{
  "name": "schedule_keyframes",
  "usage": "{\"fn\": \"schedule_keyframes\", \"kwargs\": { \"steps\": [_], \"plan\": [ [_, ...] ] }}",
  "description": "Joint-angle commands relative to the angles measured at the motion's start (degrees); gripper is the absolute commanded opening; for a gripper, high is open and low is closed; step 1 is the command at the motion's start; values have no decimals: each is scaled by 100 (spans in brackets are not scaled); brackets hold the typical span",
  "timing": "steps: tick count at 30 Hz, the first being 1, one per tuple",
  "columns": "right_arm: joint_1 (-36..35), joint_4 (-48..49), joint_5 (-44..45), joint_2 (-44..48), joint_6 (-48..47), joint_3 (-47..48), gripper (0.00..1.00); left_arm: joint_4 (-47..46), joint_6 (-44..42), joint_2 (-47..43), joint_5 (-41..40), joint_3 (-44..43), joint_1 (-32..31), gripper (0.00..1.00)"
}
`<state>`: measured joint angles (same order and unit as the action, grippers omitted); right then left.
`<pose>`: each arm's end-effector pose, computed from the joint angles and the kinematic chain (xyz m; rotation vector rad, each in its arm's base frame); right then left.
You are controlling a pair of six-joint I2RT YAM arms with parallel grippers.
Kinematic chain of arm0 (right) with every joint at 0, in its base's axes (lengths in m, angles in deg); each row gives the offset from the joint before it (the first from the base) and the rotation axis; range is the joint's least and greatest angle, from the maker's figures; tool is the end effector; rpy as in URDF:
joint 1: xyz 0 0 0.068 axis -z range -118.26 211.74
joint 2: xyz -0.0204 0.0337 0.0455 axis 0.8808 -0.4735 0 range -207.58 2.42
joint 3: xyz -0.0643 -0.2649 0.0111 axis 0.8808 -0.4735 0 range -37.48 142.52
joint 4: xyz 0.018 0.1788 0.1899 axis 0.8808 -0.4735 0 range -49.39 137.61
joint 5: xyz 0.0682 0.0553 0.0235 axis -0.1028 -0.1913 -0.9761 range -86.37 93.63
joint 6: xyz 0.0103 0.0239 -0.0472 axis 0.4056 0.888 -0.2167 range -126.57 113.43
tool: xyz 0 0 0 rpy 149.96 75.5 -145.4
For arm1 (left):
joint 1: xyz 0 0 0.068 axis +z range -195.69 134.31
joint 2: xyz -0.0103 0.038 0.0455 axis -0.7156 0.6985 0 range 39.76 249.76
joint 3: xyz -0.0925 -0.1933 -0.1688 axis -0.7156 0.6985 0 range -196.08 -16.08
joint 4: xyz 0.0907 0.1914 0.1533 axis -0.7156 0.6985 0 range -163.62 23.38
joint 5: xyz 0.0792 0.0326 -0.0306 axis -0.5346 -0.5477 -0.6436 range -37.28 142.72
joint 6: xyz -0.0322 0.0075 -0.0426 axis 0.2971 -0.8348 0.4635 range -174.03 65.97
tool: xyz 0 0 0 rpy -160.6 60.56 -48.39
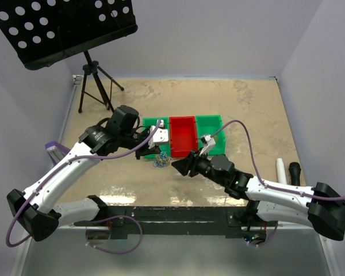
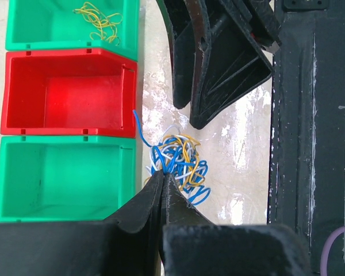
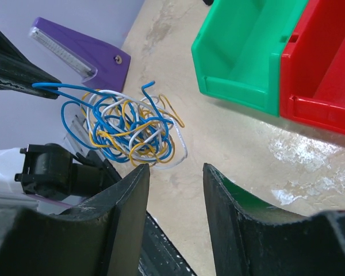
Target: Untangle the cables
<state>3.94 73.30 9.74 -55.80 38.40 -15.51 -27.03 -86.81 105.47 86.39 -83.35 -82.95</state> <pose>0.1213 0.1855 0.2215 -0.1295 1.9135 1.1801 0.1695 -0.1538 0.3474 1.5454 1.7072 -0.7277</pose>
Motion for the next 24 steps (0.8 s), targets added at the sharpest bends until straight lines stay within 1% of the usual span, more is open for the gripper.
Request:
{"fn": "schedule_keyframes", "kwargs": {
  "steps": [1,8,17,22,24],
  "plan": [
    [-21,462,31,-14,-32,-18,46,70,175,47,166,-436,-45,0],
    [-30,744,74,-111,-102,17,46,368,263,196,166,-928,-141,0],
    [-30,1052,206,-23,-208,43,44,483,465,337,157,-1166,-309,0],
    [-30,1210,207,21,-357,96,43,474,579,372,122,-1280,-361,0],
    [-21,1280,206,-49,-401,123,40,483,623,398,148,-1359,-370,0]
  ]
}}
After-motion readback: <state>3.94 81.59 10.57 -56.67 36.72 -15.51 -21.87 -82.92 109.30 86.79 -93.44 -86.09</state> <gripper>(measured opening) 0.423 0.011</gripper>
